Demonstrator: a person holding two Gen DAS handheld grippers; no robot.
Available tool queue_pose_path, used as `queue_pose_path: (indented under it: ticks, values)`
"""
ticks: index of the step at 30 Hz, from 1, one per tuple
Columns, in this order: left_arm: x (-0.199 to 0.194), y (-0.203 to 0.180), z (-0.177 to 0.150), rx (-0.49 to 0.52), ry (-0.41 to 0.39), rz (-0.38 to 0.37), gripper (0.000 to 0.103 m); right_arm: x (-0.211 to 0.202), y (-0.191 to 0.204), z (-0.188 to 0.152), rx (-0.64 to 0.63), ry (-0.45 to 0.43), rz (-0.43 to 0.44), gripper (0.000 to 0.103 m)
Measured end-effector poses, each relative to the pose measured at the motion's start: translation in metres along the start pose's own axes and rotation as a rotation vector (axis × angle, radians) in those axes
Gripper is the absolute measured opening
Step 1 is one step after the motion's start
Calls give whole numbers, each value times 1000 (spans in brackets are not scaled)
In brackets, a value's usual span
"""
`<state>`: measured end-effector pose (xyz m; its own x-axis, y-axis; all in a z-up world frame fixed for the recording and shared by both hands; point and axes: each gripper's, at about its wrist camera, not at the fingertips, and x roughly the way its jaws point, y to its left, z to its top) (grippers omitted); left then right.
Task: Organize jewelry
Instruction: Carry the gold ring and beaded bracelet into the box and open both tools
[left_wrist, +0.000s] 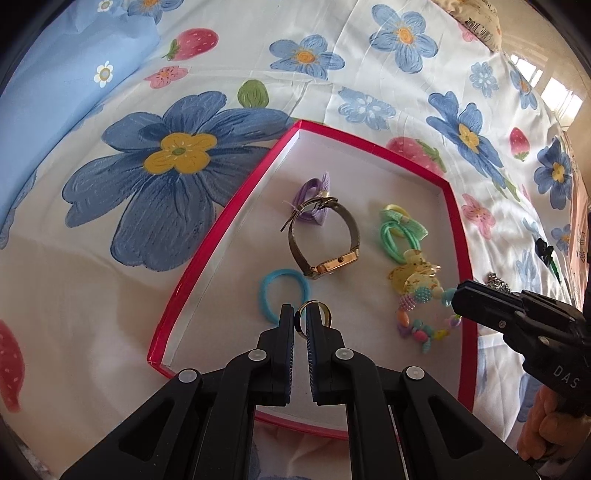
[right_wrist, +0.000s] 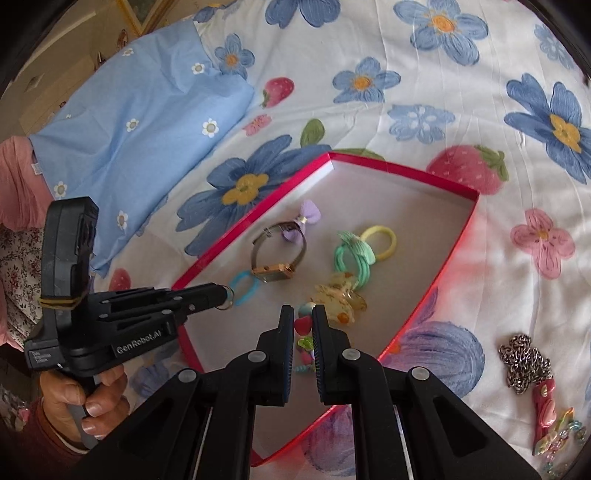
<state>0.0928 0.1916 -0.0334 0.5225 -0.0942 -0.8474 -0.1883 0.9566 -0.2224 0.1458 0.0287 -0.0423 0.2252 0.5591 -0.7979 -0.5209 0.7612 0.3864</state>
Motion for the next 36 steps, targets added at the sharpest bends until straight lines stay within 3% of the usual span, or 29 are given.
queue_pose_path:
  ticks: [25, 30, 36]
  values:
    - [23, -10, 2, 17, 38, 51, 9, 26, -11, -7, -16, 81, -35, 11]
    - [22, -11, 2, 20, 36, 55, 19, 26, -11, -7, -9, 79, -33, 12]
    - [21, -14, 1, 24, 34, 69, 20, 22, -13, -6, 8, 72, -24, 13]
